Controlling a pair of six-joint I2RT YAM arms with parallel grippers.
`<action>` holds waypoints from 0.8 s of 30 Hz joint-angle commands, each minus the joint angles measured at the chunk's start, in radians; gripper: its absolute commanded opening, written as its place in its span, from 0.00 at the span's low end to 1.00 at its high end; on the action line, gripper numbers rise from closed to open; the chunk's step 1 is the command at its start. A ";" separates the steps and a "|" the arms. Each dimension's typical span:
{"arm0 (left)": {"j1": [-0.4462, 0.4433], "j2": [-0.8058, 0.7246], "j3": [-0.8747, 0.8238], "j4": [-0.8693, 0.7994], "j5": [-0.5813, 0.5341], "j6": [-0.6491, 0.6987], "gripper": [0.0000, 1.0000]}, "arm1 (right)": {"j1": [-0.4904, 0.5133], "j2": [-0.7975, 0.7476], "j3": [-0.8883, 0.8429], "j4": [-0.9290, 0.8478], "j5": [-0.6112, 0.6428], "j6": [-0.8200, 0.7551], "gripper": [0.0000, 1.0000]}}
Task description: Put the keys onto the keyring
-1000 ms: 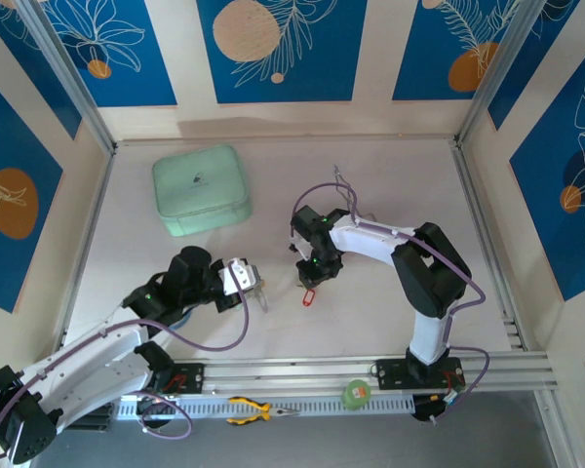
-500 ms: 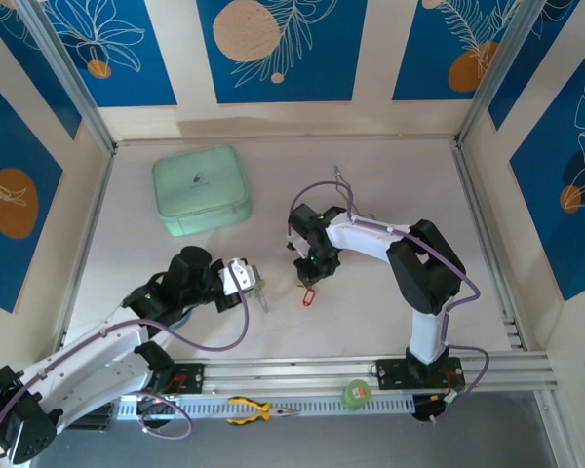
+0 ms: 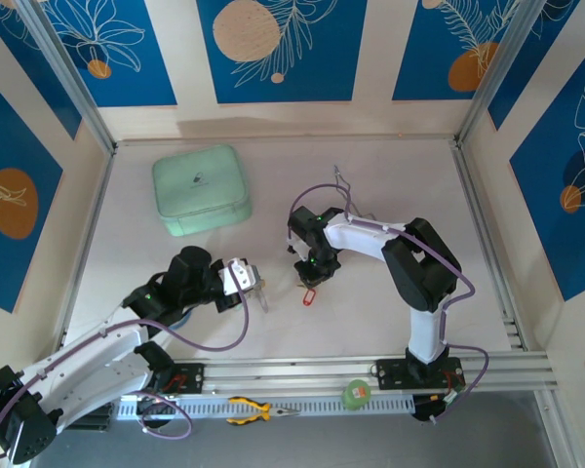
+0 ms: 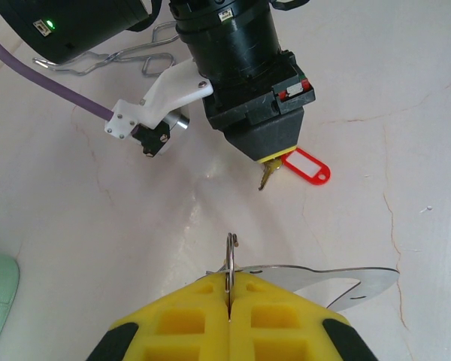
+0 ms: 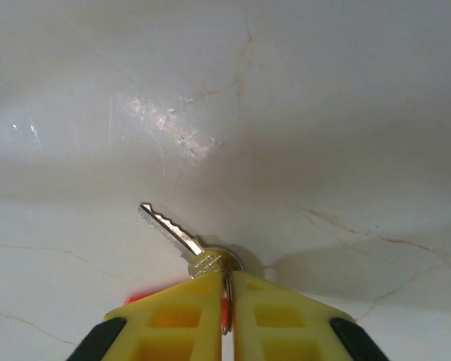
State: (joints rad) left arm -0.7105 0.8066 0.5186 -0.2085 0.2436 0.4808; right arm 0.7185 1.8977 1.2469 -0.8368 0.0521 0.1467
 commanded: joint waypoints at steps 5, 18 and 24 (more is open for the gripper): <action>0.008 -0.013 -0.003 0.014 0.025 0.024 0.00 | 0.005 -0.032 0.025 -0.036 -0.013 -0.004 0.00; 0.006 0.007 -0.030 0.155 0.103 -0.137 0.00 | 0.036 -0.646 -0.434 0.637 -0.165 -0.262 0.00; 0.004 0.014 -0.035 0.178 0.148 -0.194 0.00 | 0.031 -0.778 -0.532 0.777 -0.390 -0.426 0.00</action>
State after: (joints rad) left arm -0.7105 0.8223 0.4904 -0.0898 0.3305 0.3367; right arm 0.7513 1.1687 0.7464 -0.1951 -0.1802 -0.1513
